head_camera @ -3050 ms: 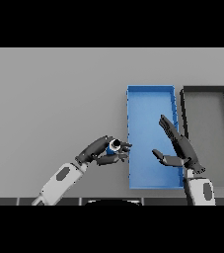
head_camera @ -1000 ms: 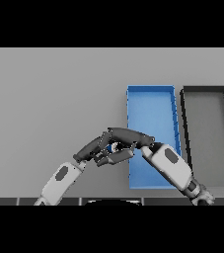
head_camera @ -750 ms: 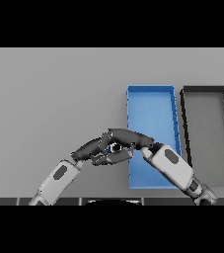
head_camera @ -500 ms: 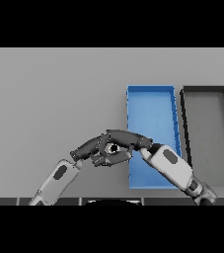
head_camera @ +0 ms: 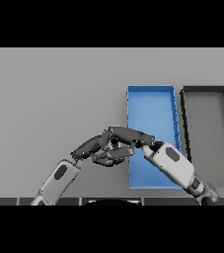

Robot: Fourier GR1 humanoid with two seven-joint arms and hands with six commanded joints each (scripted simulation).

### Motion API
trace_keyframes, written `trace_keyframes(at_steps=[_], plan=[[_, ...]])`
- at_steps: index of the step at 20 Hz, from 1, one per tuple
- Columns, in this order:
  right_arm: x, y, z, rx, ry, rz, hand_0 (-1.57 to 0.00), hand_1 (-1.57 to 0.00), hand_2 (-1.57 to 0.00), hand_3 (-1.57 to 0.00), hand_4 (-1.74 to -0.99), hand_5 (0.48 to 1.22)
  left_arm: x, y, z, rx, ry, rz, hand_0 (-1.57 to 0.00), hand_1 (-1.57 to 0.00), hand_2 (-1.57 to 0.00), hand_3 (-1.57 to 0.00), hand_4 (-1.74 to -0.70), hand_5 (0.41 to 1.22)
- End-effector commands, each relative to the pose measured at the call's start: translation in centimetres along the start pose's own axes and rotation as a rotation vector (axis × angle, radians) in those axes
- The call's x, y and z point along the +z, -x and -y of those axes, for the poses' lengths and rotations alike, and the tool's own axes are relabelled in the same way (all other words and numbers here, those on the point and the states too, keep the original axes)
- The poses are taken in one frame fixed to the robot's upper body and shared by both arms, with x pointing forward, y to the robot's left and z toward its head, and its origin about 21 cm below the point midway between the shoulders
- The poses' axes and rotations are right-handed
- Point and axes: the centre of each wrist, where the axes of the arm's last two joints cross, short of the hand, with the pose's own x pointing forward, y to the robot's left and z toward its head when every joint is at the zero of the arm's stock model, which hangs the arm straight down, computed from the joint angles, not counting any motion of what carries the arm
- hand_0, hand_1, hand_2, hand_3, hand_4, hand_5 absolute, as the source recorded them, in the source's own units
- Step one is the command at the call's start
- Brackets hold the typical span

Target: Pick up the blue pipe and place it into the blue bin.

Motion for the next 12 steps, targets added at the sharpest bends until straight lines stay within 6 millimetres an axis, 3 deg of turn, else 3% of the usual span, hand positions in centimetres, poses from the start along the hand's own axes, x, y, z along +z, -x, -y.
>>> trace_keyframes(at_steps=[1,2,4,7,12], plan=[[0.0,-0.6,0.0,-0.022,0.002,0.0,-1.57,-1.57,-1.57,-1.57,-1.49,1.221,0.3,0.1,0.0,0.005,0.002,-0.006,-0.01,-0.01,-0.01,-0.01,-0.9,0.555],[0.1,-1.1,0.3,-0.062,0.005,0.01,-1.57,-1.57,-1.57,-1.57,-1.491,1.221,0.2,0.3,0.2,0.01,0.007,-0.014,-0.01,-0.01,-0.01,-0.01,-0.9,0.548],[-0.2,-2.7,0.6,-0.104,0.001,0.009,-1.57,-1.57,-1.57,-1.57,-1.581,1.221,0.0,-0.1,0.3,0.019,0.007,-0.019,-0.01,-0.01,0.0,-0.01,-0.91,0.534],[0.3,-4.9,2.1,-0.15,0.027,0.016,-1.57,-1.57,-1.57,-1.57,-1.659,1.221,0.2,0.4,0.6,0.017,0.021,-0.047,0.0,0.0,0.0,0.0,-0.92,0.507],[0.1,-11.8,6.3,-0.16,0.096,0.16,-1.57,-1.57,-1.57,-1.57,-1.714,1.134,0.4,0.3,0.7,0.018,0.022,-0.047,0.0,0.0,0.0,0.0,-0.92,0.503]])
